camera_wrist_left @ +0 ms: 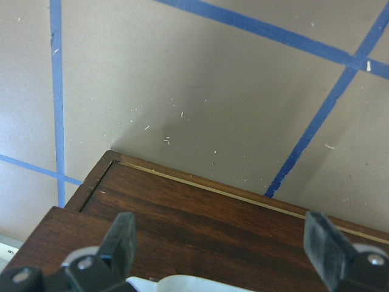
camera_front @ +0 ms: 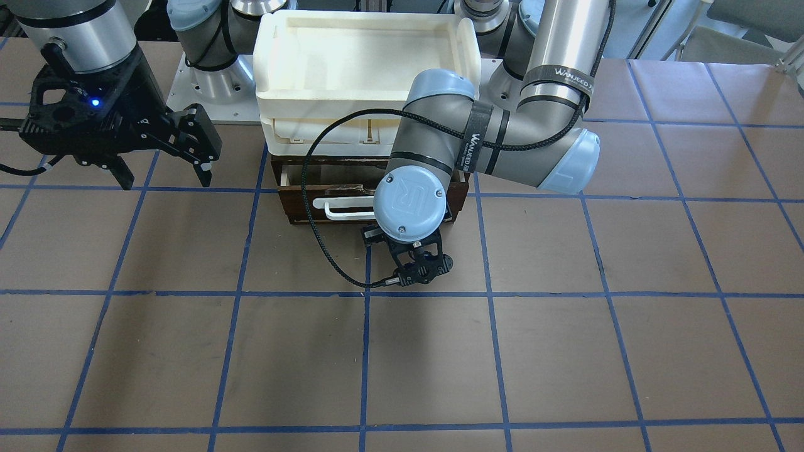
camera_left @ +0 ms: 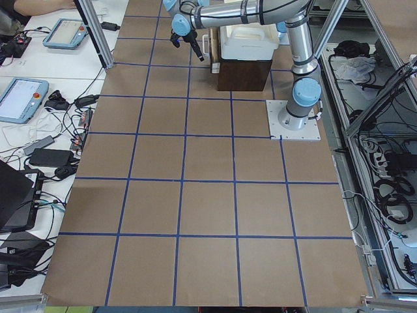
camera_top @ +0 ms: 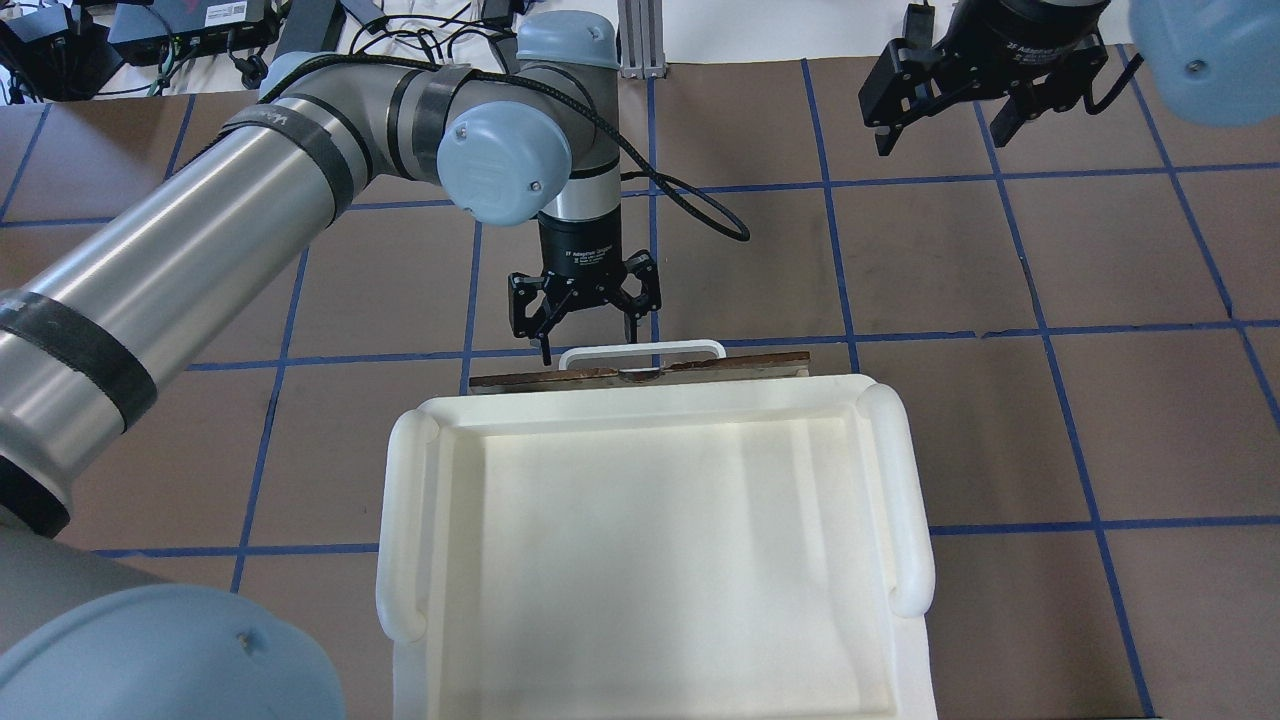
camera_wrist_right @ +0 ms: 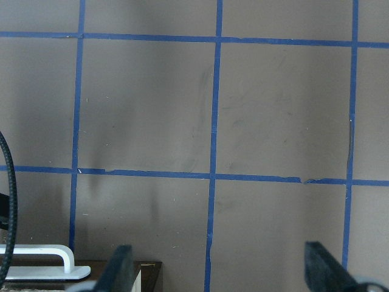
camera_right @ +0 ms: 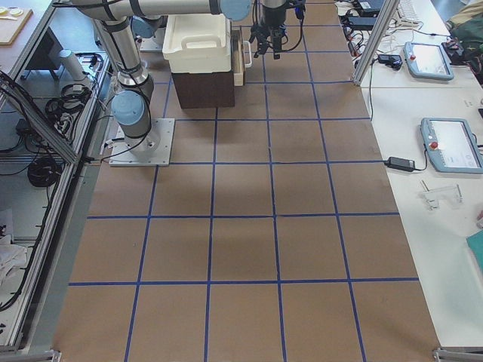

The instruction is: Put scissors in drawer and close it

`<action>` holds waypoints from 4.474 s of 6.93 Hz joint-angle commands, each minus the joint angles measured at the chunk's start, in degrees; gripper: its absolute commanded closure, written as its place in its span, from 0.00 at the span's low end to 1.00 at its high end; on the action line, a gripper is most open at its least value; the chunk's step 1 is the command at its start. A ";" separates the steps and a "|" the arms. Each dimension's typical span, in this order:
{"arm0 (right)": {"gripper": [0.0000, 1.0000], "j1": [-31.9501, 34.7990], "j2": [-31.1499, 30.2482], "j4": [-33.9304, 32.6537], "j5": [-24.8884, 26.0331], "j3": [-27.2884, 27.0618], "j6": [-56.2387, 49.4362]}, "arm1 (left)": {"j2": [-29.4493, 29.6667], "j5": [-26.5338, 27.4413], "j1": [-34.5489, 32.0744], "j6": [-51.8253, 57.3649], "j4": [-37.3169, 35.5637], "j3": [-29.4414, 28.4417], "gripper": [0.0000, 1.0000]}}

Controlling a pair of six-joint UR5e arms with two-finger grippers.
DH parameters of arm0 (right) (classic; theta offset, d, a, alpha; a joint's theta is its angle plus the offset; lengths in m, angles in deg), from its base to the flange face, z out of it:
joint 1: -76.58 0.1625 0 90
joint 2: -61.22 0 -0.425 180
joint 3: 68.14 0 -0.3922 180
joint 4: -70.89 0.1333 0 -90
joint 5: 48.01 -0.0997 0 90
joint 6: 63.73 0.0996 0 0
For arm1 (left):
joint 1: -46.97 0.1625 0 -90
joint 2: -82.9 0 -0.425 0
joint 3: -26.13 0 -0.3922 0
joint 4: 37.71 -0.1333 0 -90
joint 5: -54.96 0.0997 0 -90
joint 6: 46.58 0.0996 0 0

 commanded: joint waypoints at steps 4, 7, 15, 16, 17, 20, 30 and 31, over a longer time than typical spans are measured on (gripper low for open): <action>0.00 -0.09 -0.03 -0.88 0.00 0.16 -0.51 | -0.76 0.27 -1.77 -0.96 4.67 0.70 0.00; 0.00 -0.09 -0.03 -1.06 0.09 0.16 -0.51 | -1.38 0.36 -2.21 -1.57 5.39 2.19 0.00; 0.00 -0.35 -0.03 -1.06 0.00 0.16 -0.51 | -1.73 0.45 -2.04 -1.75 6.26 2.81 0.00; 0.00 -0.35 -0.03 -1.15 0.09 0.16 -0.51 | -1.91 0.36 -1.78 -1.75 6.27 2.81 0.00; 0.00 -0.35 -0.03 -1.15 0.00 0.16 -0.51 | -1.82 0.36 -2.04 -1.75 6.35 2.81 0.00; 0.00 -0.35 0.06 -1.24 0.09 0.16 -0.51 | -1.74 0.27 -2.30 -4.03 7.06 2.90 0.00; 0.00 -0.18 0.06 -2.64 0.09 0.34 -0.51 | -4.71 1.41 6.82 13.59 -5.30 -2.46 0.00; 0.00 -0.18 0.06 -2.64 0.09 0.25 -0.42 | -6.20 2.02 8.84 18.50 -5.94 -2.55 0.00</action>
